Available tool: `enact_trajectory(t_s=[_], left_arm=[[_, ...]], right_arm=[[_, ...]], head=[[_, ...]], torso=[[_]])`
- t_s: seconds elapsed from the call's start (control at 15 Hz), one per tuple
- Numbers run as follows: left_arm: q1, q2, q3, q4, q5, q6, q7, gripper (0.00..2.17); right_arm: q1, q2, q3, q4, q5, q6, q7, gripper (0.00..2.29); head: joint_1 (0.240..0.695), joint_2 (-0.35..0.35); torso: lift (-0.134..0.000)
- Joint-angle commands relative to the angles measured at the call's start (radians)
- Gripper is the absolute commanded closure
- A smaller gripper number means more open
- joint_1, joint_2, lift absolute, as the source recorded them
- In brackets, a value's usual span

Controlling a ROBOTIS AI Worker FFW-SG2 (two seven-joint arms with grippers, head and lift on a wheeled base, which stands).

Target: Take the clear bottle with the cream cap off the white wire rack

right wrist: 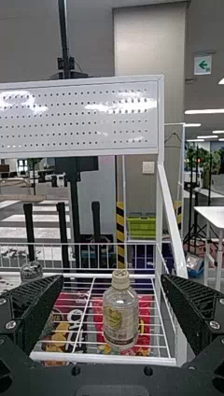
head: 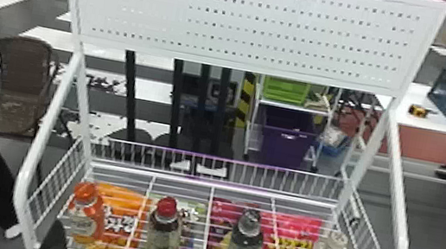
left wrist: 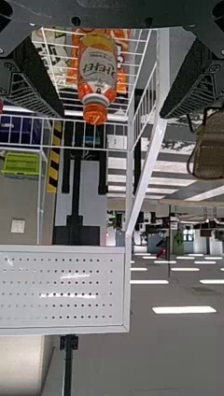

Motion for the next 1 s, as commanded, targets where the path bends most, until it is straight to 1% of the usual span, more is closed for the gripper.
enact_trajectory(t_s=[0.0,0.53,0.67,0.8,0.93], left_arm=[[-0.001,0.001,0.003,-0.001,-0.001,0.002,0.0,0.12],[0.0,0.0,0.019,-0.001,0.0,0.002,0.006,0.12],[0.0,0.0,0.019,-0.001,0.0,0.002,0.006,0.12],[0.0,0.0,0.019,-0.002,0.0,-0.001,0.006,0.12],[0.002,0.0,0.019,-0.004,0.0,0.002,0.006,0.12]], right_arm=[[-0.002,0.001,0.0,0.007,0.0,-0.008,0.0,0.12],[-0.011,0.001,0.0,0.013,0.002,-0.011,0.002,0.12],[-0.021,0.001,-0.006,0.034,0.0,-0.011,0.002,0.12],[-0.07,0.001,-0.021,0.117,0.0,-0.014,0.002,0.12],[-0.159,0.001,-0.028,0.272,0.025,-0.082,0.006,0.12]], head=[[0.499,0.0],[0.499,0.0],[0.499,0.0],[0.499,0.0],[0.499,0.0]], torso=[[0.0],[0.0],[0.0],[0.0],[0.0]])
